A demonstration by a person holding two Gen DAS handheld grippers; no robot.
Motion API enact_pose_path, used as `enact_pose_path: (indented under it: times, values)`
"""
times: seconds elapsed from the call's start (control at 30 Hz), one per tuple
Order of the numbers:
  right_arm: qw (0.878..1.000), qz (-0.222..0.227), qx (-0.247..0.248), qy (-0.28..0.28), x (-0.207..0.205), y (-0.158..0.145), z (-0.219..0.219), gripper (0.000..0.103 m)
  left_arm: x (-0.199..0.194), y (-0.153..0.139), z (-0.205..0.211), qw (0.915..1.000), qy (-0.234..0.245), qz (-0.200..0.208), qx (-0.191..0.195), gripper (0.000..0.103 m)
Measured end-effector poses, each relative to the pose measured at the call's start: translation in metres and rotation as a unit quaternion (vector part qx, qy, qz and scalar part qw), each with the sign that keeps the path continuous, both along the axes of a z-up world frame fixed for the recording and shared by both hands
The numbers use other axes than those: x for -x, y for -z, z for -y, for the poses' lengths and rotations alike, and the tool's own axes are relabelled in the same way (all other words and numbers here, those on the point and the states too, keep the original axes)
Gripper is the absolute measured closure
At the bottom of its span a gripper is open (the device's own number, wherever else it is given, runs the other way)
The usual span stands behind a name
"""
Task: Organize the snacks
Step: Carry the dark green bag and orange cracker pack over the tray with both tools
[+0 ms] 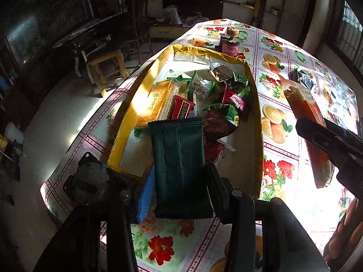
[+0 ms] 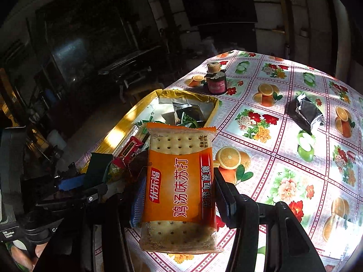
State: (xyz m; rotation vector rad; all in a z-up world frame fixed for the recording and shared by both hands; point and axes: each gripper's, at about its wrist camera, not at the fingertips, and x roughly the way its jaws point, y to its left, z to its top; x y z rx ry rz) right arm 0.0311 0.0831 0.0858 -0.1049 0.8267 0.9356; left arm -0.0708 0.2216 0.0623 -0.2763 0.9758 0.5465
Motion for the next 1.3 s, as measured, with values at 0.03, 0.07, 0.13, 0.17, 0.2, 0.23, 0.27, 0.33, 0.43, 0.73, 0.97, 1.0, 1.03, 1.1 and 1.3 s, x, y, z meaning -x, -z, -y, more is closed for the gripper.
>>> enact_pose_path:
  times: [0.03,0.07,0.13,0.17,0.2,0.23,0.27,0.33,0.43,0.73,0.97,1.0,1.03,1.1,1.3]
  values:
    - [1.0,0.0,0.0,-0.004,0.0,0.0,-0.004,0.046,0.0,0.0,-0.003,1.0,-0.002,0.0,0.001,0.059]
    - [1.0,0.0,0.0,-0.008,-0.001,0.0,-0.009,0.046,0.0,0.0,-0.004,1.0,-0.004,0.001,0.001,0.059]
    - [1.0,0.001,0.0,-0.016,-0.002,-0.001,-0.018,0.046,-0.001,0.001,-0.008,1.0,-0.007,0.0,0.002,0.059]
    - [1.0,0.001,0.0,-0.02,-0.004,-0.001,-0.022,0.046,-0.002,0.001,-0.01,1.0,-0.008,0.0,0.003,0.059]
    - [1.0,0.0,-0.001,-0.024,-0.005,-0.002,-0.027,0.046,-0.002,0.001,-0.011,1.0,-0.009,0.0,0.003,0.059]
    - [1.0,0.0,-0.002,-0.027,-0.007,-0.002,-0.031,0.046,-0.002,0.002,-0.013,0.9999,-0.01,0.0,0.004,0.059]
    - [1.0,-0.001,-0.002,-0.03,-0.009,-0.003,-0.035,0.046,-0.003,0.002,-0.014,0.9999,-0.01,0.0,0.005,0.059]
    - [0.999,0.0,-0.003,-0.036,-0.013,-0.003,-0.044,0.046,-0.005,0.001,-0.017,0.9999,-0.011,0.0,0.009,0.059]
    - [0.999,0.0,-0.004,-0.045,-0.019,-0.005,-0.058,0.046,-0.008,0.0,-0.019,0.9998,-0.01,0.001,0.015,0.059]
    - [0.998,0.004,-0.005,-0.068,-0.042,-0.012,-0.096,0.046,-0.023,-0.003,-0.02,0.9998,-0.004,0.004,0.02,0.059]
    - [0.997,-0.005,0.012,-0.076,-0.065,-0.002,-0.118,0.046,-0.044,0.006,-0.016,0.9997,0.005,-0.01,0.023,0.059]
    - [0.997,-0.007,0.014,-0.077,-0.069,0.0,-0.121,0.046,-0.046,0.008,-0.016,0.9996,0.006,-0.013,0.024,0.059]
    - [0.997,-0.008,0.016,-0.077,-0.071,0.002,-0.123,0.046,-0.049,0.011,-0.016,0.9995,0.007,-0.015,0.026,0.059]
    - [0.997,-0.01,0.02,-0.079,-0.075,0.007,-0.128,0.046,-0.054,0.014,-0.015,0.9994,0.01,-0.019,0.025,0.059]
    - [0.996,-0.021,0.032,-0.081,-0.091,0.022,-0.139,0.046,-0.067,0.023,-0.013,0.9992,0.013,-0.031,0.022,0.059]
